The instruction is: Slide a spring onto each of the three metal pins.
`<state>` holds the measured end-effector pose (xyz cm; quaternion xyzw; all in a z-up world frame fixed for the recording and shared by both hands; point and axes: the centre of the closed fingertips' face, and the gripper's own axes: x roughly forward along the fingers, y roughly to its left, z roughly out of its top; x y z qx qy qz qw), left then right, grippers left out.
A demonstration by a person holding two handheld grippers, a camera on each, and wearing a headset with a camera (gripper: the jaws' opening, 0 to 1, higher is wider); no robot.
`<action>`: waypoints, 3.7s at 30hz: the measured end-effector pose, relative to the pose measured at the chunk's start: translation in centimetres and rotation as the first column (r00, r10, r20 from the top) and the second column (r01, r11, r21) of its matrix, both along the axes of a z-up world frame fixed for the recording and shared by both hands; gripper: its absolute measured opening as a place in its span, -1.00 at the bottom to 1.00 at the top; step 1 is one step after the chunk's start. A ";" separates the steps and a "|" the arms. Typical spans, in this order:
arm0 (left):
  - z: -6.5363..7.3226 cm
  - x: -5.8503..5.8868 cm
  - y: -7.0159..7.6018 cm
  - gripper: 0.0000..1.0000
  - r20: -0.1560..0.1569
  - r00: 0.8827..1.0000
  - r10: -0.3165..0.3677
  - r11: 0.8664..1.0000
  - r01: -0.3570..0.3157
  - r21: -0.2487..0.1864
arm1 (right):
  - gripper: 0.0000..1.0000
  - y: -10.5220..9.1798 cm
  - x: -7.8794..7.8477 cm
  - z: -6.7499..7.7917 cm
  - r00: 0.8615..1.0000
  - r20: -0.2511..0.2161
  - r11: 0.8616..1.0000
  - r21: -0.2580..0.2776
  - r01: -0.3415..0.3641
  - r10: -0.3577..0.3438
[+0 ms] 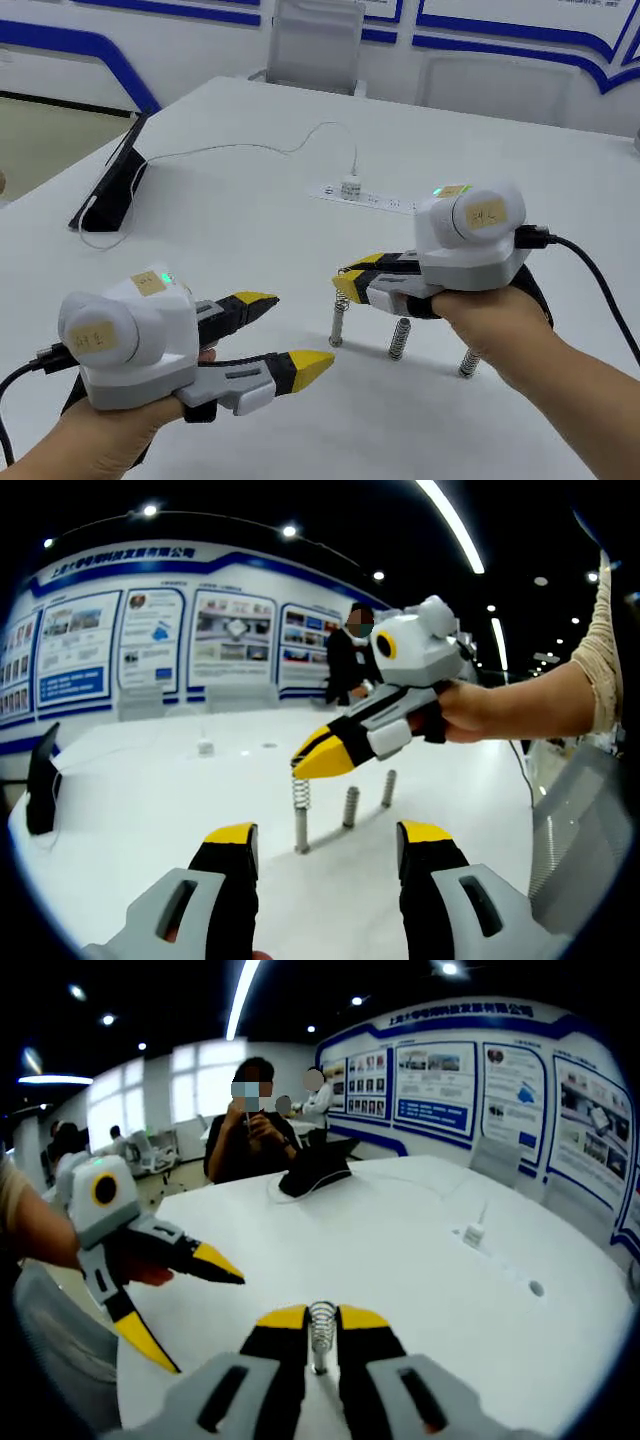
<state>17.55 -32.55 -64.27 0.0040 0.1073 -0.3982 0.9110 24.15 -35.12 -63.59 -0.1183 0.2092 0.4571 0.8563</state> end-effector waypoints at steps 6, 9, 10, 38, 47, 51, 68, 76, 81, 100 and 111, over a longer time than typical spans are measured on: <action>-0.1 0.0 -0.1 0.13 -0.001 1.000 -0.003 1.000 0.003 0.005 | -0.77 0.0 0.0 -0.2 1.000 0.000 1.000 -0.004 0.002 -0.002; -0.1 0.0 -0.1 0.12 -0.002 1.000 -0.003 1.000 0.003 0.007 | -0.77 -0.1 0.1 -0.7 1.000 -0.012 1.000 -0.003 0.006 -0.006; -0.1 0.0 -0.1 0.12 -0.002 1.000 -0.004 1.000 0.004 0.007 | -0.77 -0.2 0.1 -0.8 1.000 -0.014 1.000 -0.003 0.007 -0.008; -0.6 -0.1 -0.1 0.11 -0.014 1.000 -0.005 1.000 0.005 0.021 | -0.76 -0.2 0.2 -4.3 0.998 -0.058 0.999 -0.038 0.036 -0.038; -0.6 -0.1 -0.3 0.11 -0.014 1.000 -0.008 1.000 0.008 0.022 | -0.76 -0.5 0.1 -5.3 0.996 -0.074 0.997 -0.065 0.041 -0.046; -0.5 -0.1 -0.3 0.11 -0.015 1.000 -0.006 1.000 0.007 0.021 | -0.76 -0.6 0.0 -5.6 0.996 -0.079 0.996 -0.075 0.041 -0.047; -0.7 -0.1 -0.3 0.14 -0.012 1.000 -0.004 0.999 0.004 0.035 | -0.64 -1.1 -0.9 -4.1 0.997 -0.062 0.997 -0.066 0.047 -0.051; -1.1 -0.3 -0.6 0.22 -0.008 1.000 -0.015 0.998 0.016 0.060 | -0.57 -1.6 -2.5 -2.0 0.999 -0.029 0.998 -0.047 0.037 -0.038; -1.1 -0.3 -0.7 0.25 -0.008 1.000 -0.020 0.998 0.020 0.062 | -0.54 -2.7 -3.8 -1.0 0.999 -0.017 0.999 -0.041 0.027 -0.028; -1.5 -0.9 -1.5 0.43 -0.014 0.998 -0.059 0.995 0.060 0.081 | -0.43 -8.2 -8.4 -1.0 0.998 -0.018 0.998 -0.044 0.053 -0.054; -1.8 -0.8 -1.3 0.53 -0.019 0.998 -0.060 0.994 0.062 0.091 | -0.32 -14.0 -8.6 -1.7 0.988 0.002 0.987 -0.038 0.153 -0.153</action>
